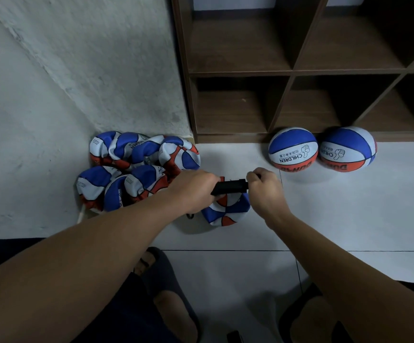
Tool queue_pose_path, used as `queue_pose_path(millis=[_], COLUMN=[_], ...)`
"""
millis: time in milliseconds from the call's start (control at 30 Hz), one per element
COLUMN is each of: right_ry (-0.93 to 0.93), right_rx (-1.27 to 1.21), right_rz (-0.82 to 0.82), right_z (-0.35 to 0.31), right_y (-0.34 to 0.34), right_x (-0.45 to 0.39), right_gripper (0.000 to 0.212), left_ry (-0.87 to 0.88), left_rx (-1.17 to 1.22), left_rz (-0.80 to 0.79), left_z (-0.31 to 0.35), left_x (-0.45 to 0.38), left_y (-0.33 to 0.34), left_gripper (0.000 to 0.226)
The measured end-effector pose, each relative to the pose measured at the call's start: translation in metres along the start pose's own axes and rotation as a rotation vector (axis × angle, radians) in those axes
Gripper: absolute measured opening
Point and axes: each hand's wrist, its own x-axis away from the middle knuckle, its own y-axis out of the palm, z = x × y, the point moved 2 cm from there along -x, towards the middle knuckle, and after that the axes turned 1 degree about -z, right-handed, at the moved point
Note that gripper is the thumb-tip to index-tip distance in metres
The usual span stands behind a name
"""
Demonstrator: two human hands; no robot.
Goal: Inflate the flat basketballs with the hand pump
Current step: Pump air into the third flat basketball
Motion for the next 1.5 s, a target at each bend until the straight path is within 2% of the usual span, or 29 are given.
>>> queue_pose_path(millis=[133, 233, 400, 500, 733, 967, 1133, 1200, 1367, 1500], right_ry=[0.006, 0.042, 0.116, 0.116, 0.043, 0.040, 0.051, 0.074, 0.209, 0.148], right_rx=[-0.023, -0.056, -0.157, -0.148, -0.063, -0.083, -0.103, -0.136, -0.300, -0.229], right_rz=[-0.054, -0.133, 0.008, 0.051, 0.038, -0.009, -0.072, -0.021, 0.130, 0.140], right_z=[0.003, 0.008, 0.015, 0.015, 0.007, 0.004, 0.003, 0.005, 0.014, 0.003], right_y=[-0.003, -0.015, -0.062, -0.053, -0.006, 0.004, -0.009, -0.029, -0.062, -0.037], right_x=[-0.005, -0.015, -0.034, -0.029, -0.005, -0.005, -0.023, -0.035, -0.047, -0.030], right_gripper=[0.028, 0.030, 0.016, 0.015, 0.035, 0.040, 0.043, 0.040, 0.011, 0.017], left_ry=[0.027, 0.026, -0.095, -0.100, -0.032, 0.007, -0.019, -0.061, -0.137, -0.132], left_rx=[-0.028, -0.032, -0.030, -0.001, -0.065, -0.096, -0.042, -0.022, 0.069, 0.047], left_rz=[0.023, 0.051, 0.046, 0.005, 0.055, 0.057, 0.068, 0.065, 0.008, -0.034], left_z=[-0.004, -0.018, -0.055, -0.049, -0.023, -0.007, -0.019, -0.033, -0.047, -0.029], left_x=[-0.002, -0.001, 0.005, 0.004, -0.002, -0.004, -0.006, -0.004, -0.001, -0.005], left_y=[0.001, 0.000, -0.004, -0.003, 0.006, 0.004, -0.003, -0.006, -0.006, 0.000], left_gripper=[0.019, 0.028, 0.036, 0.041, 0.042, 0.015, 0.029, 0.032, 0.033, 0.033])
